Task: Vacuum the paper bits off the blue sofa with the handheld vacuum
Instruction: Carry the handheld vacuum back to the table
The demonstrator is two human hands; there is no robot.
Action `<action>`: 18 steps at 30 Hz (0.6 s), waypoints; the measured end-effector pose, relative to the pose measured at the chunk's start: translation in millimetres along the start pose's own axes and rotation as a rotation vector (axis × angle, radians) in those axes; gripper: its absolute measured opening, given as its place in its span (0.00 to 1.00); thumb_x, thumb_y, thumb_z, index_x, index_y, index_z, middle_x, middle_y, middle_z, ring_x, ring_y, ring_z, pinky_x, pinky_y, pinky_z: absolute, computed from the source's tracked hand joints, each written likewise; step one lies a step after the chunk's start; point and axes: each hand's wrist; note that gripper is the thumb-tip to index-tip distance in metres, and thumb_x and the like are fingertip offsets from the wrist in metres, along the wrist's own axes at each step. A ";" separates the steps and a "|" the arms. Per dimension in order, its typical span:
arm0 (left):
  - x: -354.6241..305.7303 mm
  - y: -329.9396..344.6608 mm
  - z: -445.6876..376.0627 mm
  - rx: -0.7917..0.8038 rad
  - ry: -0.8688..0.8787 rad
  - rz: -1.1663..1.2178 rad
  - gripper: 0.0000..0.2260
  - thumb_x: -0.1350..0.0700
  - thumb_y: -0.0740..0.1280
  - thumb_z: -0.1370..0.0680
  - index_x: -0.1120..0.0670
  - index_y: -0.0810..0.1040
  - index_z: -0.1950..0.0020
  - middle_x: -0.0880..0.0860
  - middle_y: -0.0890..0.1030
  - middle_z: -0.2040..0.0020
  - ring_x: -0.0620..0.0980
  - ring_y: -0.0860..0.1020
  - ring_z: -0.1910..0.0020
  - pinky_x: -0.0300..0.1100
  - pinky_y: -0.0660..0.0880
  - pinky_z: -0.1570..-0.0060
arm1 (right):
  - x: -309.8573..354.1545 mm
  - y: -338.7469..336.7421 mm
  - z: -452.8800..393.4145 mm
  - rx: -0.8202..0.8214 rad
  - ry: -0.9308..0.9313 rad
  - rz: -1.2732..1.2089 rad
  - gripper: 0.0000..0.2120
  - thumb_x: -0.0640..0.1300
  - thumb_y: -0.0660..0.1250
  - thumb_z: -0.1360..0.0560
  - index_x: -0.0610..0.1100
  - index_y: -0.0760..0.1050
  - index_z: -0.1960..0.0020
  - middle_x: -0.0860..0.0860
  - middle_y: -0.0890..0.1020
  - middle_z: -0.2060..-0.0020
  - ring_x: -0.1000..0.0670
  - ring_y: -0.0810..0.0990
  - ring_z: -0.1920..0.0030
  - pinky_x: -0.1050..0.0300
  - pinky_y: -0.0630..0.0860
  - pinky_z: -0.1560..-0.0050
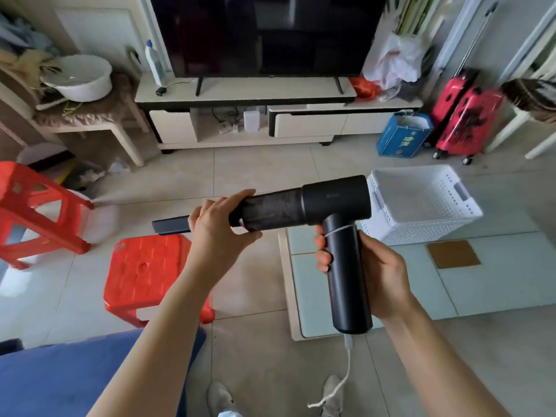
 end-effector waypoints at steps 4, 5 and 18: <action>-54.3 66.8 -3.6 0.021 0.000 0.008 0.29 0.56 0.79 0.36 0.47 0.77 0.36 0.44 0.81 0.50 0.46 0.70 0.52 0.48 0.62 0.42 | 58.5 -43.8 45.3 -0.050 0.003 0.044 0.22 0.48 0.64 0.20 0.34 0.73 0.33 0.39 0.78 0.46 0.44 0.80 0.52 0.52 0.77 0.46; -64.5 81.5 -5.4 0.022 -0.002 0.003 0.29 0.56 0.79 0.36 0.47 0.77 0.36 0.45 0.81 0.50 0.46 0.71 0.52 0.48 0.62 0.42 | 69.5 -54.2 54.3 -0.086 -0.005 0.054 0.22 0.48 0.66 0.22 0.33 0.75 0.34 0.39 0.78 0.46 0.44 0.80 0.53 0.52 0.78 0.47; -114.4 280.9 -40.7 0.190 -0.017 -0.045 0.28 0.54 0.77 0.33 0.45 0.75 0.35 0.44 0.76 0.54 0.47 0.69 0.50 0.43 0.56 0.42 | 173.9 -207.2 96.8 -0.690 -0.023 0.468 0.18 0.46 0.53 0.19 0.37 0.77 0.41 0.42 0.83 0.54 0.46 0.81 0.59 0.52 0.79 0.57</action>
Point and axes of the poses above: each hand's wrist, its own z-axis away from the middle knuckle, its own y-axis out of the palm, x = y × z
